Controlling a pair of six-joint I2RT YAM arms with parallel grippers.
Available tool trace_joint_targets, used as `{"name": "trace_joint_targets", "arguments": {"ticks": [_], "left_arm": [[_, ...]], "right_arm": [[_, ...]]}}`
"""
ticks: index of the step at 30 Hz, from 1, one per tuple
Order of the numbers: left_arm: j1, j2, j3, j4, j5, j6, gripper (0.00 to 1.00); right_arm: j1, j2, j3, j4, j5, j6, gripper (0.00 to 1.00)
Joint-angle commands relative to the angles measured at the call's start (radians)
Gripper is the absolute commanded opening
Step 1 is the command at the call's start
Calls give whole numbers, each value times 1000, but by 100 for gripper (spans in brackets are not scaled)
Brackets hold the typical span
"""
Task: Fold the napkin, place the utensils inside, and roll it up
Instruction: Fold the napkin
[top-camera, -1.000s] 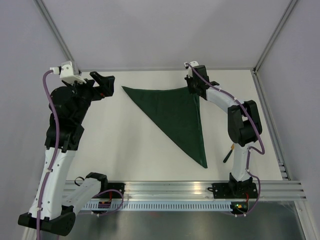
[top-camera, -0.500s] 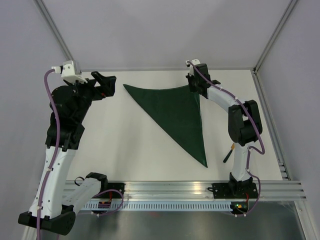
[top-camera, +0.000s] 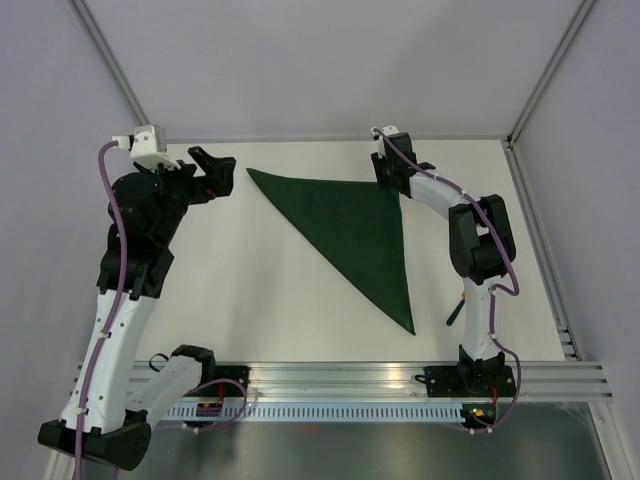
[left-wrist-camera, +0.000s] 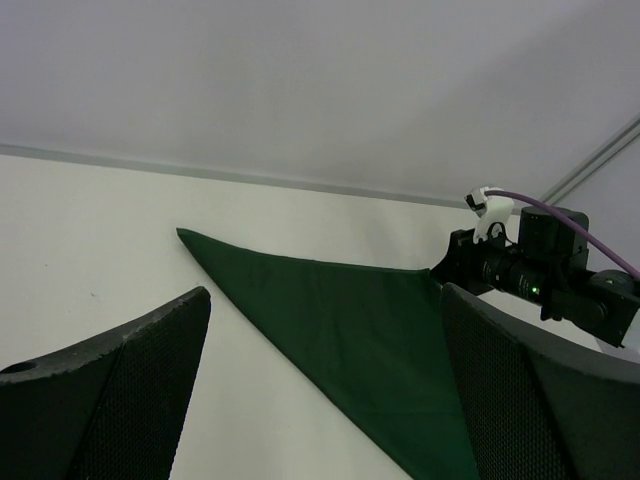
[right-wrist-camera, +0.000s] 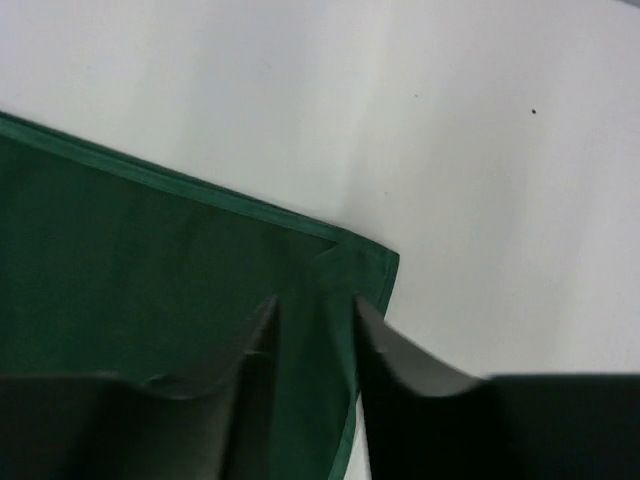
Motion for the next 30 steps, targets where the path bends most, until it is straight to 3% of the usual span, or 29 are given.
{"name": "trace_joint_targets", "arguments": {"ticks": [1,5,10,19,24,30], "left_arm": [[1,-17,-13,48,16,-43,100],[1,-36,-50,67,14,-55,100],[3,-63,-93,107,25,-91,100],[3,-102,-219,199,108,-192,100],[1,-92,-288,267,143,-227,100],[3,-77,-335,348,177,-250,100]], "right_arm": [[-15,36,65,-26,82,2,46],[-25,56,106,-51,110,2,55],[-65,-22,94,-133,110,16,57],[-223,-435,-414,-255,41,105,54],[-382,-567,-553,-345,-19,83,54],[-464,-607,-634,-437,-99,72,55]]}}
